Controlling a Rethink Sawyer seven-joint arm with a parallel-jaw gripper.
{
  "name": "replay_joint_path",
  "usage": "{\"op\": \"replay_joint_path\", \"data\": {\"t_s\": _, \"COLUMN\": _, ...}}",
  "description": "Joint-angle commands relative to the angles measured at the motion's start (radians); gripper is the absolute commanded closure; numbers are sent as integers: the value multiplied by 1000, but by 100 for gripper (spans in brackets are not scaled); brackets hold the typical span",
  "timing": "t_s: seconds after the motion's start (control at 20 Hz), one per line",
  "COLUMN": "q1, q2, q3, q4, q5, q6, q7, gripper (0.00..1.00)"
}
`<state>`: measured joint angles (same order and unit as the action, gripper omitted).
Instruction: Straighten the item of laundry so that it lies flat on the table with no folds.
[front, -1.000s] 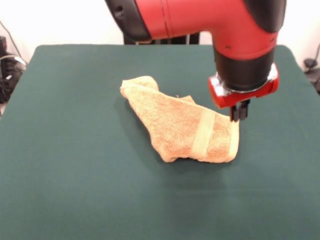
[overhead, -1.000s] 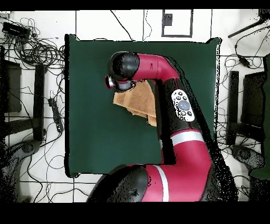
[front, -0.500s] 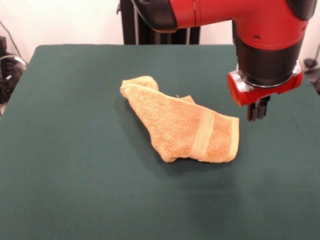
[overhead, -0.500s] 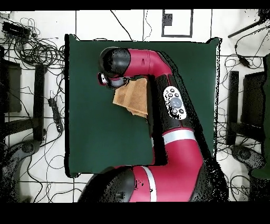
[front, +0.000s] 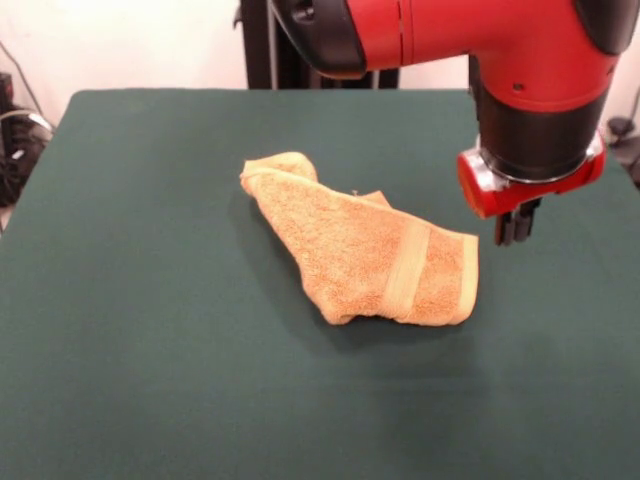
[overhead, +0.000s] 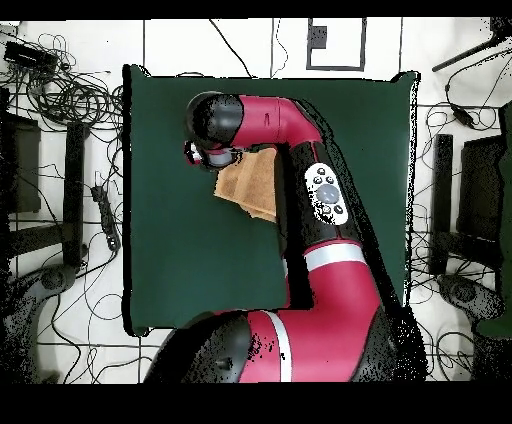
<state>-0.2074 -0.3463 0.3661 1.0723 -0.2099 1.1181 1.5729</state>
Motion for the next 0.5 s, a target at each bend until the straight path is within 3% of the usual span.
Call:
{"op": "replay_joint_path", "data": {"t_s": 0.05, "q1": 41, "q2": 71, "q3": -20, "q4": 11, "q5": -51, "q6": 19, "q7": 33, "gripper": 100}}
{"op": "replay_joint_path", "data": {"t_s": 0.5, "q1": 6, "q2": 86, "q3": -11, "q4": 8, "q5": -67, "q6": 7, "q7": 16, "gripper": 100}}
